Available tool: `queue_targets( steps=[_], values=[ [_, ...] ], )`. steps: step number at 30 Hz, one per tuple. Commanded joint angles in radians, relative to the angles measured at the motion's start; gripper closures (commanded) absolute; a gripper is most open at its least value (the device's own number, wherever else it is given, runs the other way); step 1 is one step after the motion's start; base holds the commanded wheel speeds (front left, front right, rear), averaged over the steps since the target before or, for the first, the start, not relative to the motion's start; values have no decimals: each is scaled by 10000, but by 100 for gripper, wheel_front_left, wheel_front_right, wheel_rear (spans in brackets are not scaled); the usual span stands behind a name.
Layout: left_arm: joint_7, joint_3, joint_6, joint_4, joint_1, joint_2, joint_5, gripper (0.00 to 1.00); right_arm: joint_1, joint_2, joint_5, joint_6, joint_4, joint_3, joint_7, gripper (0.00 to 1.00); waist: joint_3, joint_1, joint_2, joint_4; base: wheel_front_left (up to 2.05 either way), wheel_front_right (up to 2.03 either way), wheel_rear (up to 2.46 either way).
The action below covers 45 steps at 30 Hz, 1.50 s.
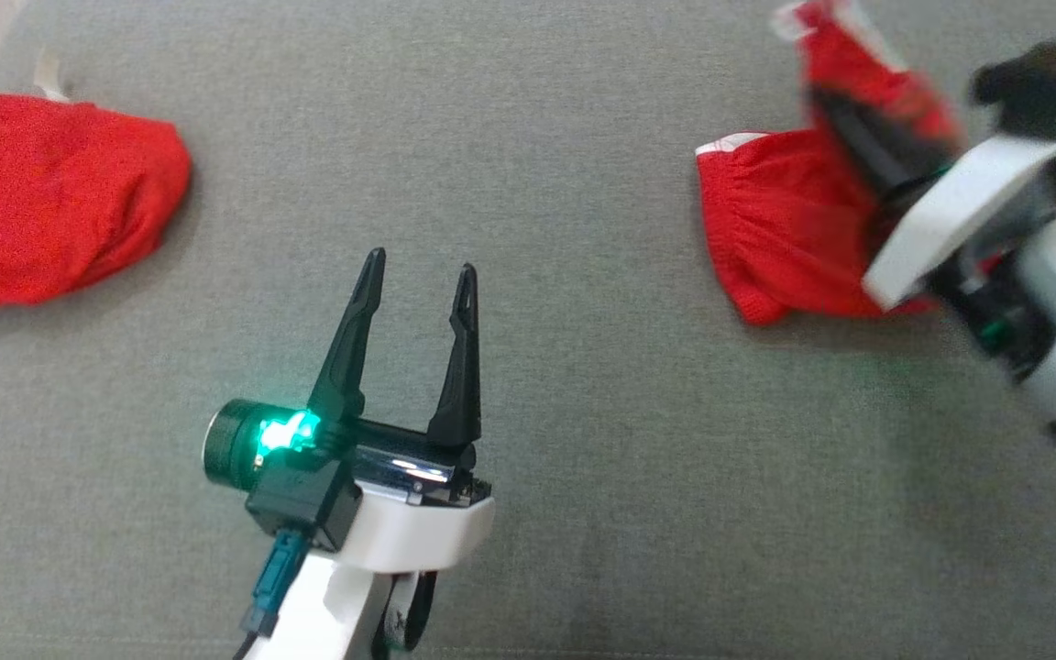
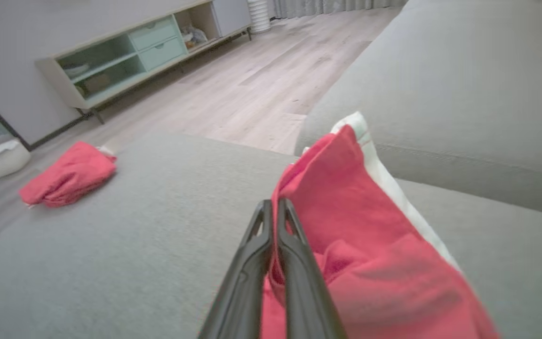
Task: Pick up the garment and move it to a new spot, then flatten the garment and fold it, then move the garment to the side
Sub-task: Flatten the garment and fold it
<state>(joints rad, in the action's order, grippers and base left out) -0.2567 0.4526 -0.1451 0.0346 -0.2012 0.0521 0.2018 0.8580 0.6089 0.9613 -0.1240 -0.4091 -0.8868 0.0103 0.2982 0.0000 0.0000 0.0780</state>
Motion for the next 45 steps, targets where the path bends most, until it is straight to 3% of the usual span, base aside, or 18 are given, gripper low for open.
queue_targets(
  steps=[1, 2, 5, 14, 20, 21, 23, 31, 38, 45],
  values=[
    [-51, -260, -60, 244, -187, -17, 56, 0, -528, -209, 85, -67, 318, 236, 35, 5, -34, 0, 0, 85, 0, 0, 0],
    [-51, -254, -62, 222, -179, -17, 85, 0, -678, -417, 131, -67, 387, 384, 35, 0, -76, 0, 0, 114, 0, 0, 0],
    [-51, -278, -79, 155, -90, -17, 149, 0, -1025, -619, -32, -67, 633, 895, -107, 0, -275, 0, 0, 119, 0, 0, 0],
    [-51, -482, -18, -15, 509, -18, 353, 0, -2974, 55, -1419, -67, 785, 3339, -1577, 0, -1420, 0, 0, -208, 0, 0, 0],
    [-51, -581, 54, -145, 1144, -18, 410, 0, -4915, 19, -1355, -67, 594, 4044, -1776, 0, -2205, 0, 0, -310, 0, 0, 0],
    [-51, -582, 60, -112, 1225, -18, 413, 0, -5218, 18, -1156, -67, 627, 4111, -1681, 28, -2209, 0, 0, -290, 0, 0, 0],
    [-51, -528, 82, -36, 1299, -18, 409, 0, -5657, 93, -605, -67, 839, 4156, -1375, 100, -2088, 0, 0, -190, 0, 0, 0],
    [-51, -196, 156, 75, 914, -18, 438, 0, -5154, 1385, 2066, -67, 1465, 4182, 964, 100, -865, 0, 0, 540, 0, 0, 0],
    [-51, 345, 187, 77, 232, -18, 613, 0, -4037, 2395, 3955, -67, 547, 4494, 3518, 100, -65, 0, 0, 1270, 0, 0, 0],
    [-51, 567, 50, -17, -62, -18, 745, 0, -3950, 2571, 5444, -67, 400, 4529, 5478, 100, 272, 0, 0, 1489, 0, 0, 0]
  ],
)
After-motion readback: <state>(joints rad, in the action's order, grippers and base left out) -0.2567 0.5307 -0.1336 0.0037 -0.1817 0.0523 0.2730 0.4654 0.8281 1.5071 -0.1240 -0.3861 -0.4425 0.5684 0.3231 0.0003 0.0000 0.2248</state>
